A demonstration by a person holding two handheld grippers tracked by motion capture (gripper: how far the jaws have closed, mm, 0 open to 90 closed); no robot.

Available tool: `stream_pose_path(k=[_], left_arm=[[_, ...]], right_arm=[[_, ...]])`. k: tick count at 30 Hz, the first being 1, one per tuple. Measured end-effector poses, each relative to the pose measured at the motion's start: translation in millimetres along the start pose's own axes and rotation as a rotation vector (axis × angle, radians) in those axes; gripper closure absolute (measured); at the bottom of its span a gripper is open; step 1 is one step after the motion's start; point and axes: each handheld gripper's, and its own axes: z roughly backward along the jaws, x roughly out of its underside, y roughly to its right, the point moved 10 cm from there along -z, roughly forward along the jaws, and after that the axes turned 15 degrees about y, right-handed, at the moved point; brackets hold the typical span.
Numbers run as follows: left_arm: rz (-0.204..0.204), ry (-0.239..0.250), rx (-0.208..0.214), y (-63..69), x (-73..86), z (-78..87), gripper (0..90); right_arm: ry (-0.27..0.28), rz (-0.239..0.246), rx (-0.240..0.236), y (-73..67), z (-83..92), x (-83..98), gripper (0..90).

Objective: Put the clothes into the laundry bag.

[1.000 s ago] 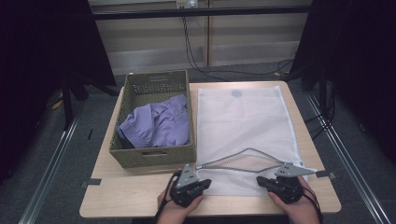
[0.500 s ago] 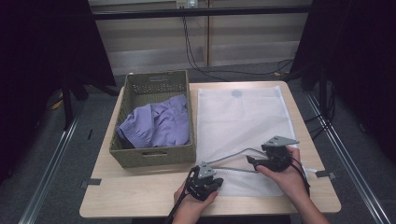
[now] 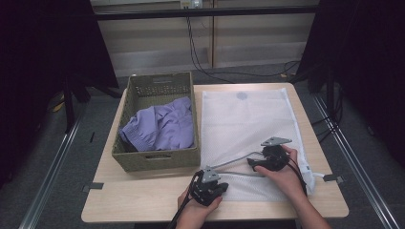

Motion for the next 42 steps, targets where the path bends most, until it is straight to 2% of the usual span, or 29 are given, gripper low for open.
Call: stream_pose_path(k=[1,3,4,5,6,7,8,10,11,12,13,15,17,18,19,21,22,23,25,32,36,37,39,40,41,42], left_arm=[[0.003,0.0,0.002,-0.3,0.0,0.1,90.0],[0.008,0.003,0.009,-0.4,-0.3,-0.2,90.0],[0.008,0.003,0.009,-0.4,-0.3,-0.2,90.0],[0.009,0.004,0.009,-0.3,-0.4,-0.3,90.0],[0.009,0.004,0.008,-0.3,-0.4,-0.3,90.0],[0.01,0.003,0.01,-0.4,-0.3,-0.3,90.0],[0.012,0.003,0.01,-0.6,-0.3,-0.2,90.0],[0.015,0.003,0.011,-0.8,-0.3,-0.3,90.0],[0.017,0.003,0.012,-0.9,-0.3,-0.2,90.0],[0.017,0.003,0.012,-0.9,-0.3,-0.2,90.0],[0.012,-0.003,0.014,-1.3,0.0,0.1,90.0],[0.015,0.002,0.012,-0.9,-0.2,-0.2,90.0],[0.017,0.004,0.011,-0.7,-0.4,-0.3,90.0],[0.017,0.004,0.011,-0.7,-0.4,-0.3,90.0],[0.016,0.003,0.011,-0.6,-0.3,-0.3,90.0],[0.016,0.003,0.011,-0.7,-0.3,-0.3,90.0],[0.016,0.003,0.011,-0.7,-0.3,-0.3,90.0],[0.017,0.003,0.012,-0.7,-0.3,-0.2,90.0],[0.017,0.002,0.012,-0.7,-0.3,-0.2,90.0],[0.032,0.005,0.015,-3.0,-0.6,1.3,89.2],[0.049,0.09,0.061,0.1,-11.1,8.2,81.7],[0.033,0.103,0.065,0.1,-14.7,11.9,78.3],[0.015,0.145,0.048,-2.1,-24.6,21.4,70.9],[0.025,0.187,0.035,-3.7,-33.2,29.1,67.5],[0.021,0.207,0.022,-5.9,-37.9,34.3,64.0],[0.035,0.233,0.003,-10.6,-45.0,42.7,61.9]], right_arm=[[0.008,-0.001,0.006,1.0,-1.7,-1.0,16.3],[0.032,-0.023,0.058,7.5,-8.5,-3.9,15.5],[0.032,-0.023,0.058,7.5,-8.5,-3.9,15.5],[0.041,-0.047,0.107,14.0,-11.0,-6.4,26.8],[0.051,-0.048,0.117,16.0,-10.3,-8.0,38.9],[0.064,-0.057,0.127,18.8,-8.9,-9.9,58.2],[0.07,-0.079,0.126,20.3,-7.3,-10.5,66.3],[0.092,-0.123,0.097,20.9,-3.6,-12.7,78.7],[0.121,-0.123,0.093,20.9,0.0,-17.1,82.9],[0.121,-0.123,0.093,20.9,0.0,-17.1,82.9],[0.208,-0.11,0.071,18.4,11.7,-34.4,87.6],[0.291,-0.095,0.051,14.9,23.9,-53.4,88.0],[0.373,-0.059,0.031,6.8,40.2,-75.8,88.2],[0.373,-0.059,0.031,6.8,40.2,-75.8,88.2],[0.448,-0.021,0.017,-4.2,55.8,-96.0,88.2],[0.493,0.008,-0.005,-15.9,67.1,-110.5,88.2],[0.493,0.008,-0.005,-15.9,67.1,-110.5,88.2],[0.5,0.021,-0.02,-22.9,71.8,-117.6,88.2],[0.493,0.019,-0.021,-24.2,72.0,-118.5,88.2],[0.453,-0.011,-0.01,-18.9,64.8,-108.2,88.3],[0.442,-0.003,-0.012,-19.5,63.8,-104.3,88.3],[0.437,0.007,-0.016,-19.4,63.5,-102.7,88.3],[0.432,0.005,-0.025,-20.1,63.0,-99.9,88.3],[0.429,0.005,-0.026,-20.0,62.7,-98.4,88.3],[0.426,0.003,-0.031,-20.4,62.3,-97.0,88.3],[0.422,0.003,-0.027,-20.0,62.3,-95.8,88.3]])
